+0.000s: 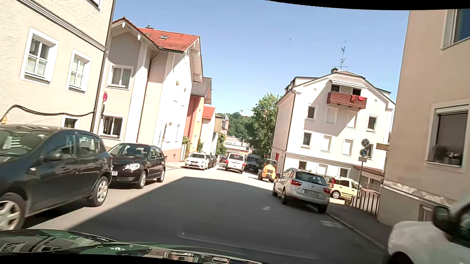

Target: Follow the waypoints while adhering to traffic rules and regulations

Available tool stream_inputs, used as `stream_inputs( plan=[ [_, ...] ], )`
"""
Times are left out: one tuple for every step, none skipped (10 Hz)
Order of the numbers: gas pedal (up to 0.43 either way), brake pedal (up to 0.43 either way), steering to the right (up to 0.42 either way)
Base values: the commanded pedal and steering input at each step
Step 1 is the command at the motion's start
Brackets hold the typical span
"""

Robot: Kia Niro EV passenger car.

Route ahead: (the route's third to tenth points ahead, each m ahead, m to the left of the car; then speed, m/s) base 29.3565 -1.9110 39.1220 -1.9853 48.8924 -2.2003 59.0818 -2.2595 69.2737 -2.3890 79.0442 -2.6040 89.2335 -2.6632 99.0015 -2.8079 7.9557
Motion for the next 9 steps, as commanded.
stream_inputs(
  plan=[
    [0.000, 0.000, 0.001],
    [0.000, 0.000, 0.001],
    [0.000, 0.000, 0.001],
    [0.000, 0.000, 0.000],
    [0.000, 0.000, -0.002],
    [0.000, 0.000, -0.002],
    [0.000, 0.000, -0.002],
    [0.000, 0.000, -0.002],
    [0.000, 0.000, -0.002]
  ],
)
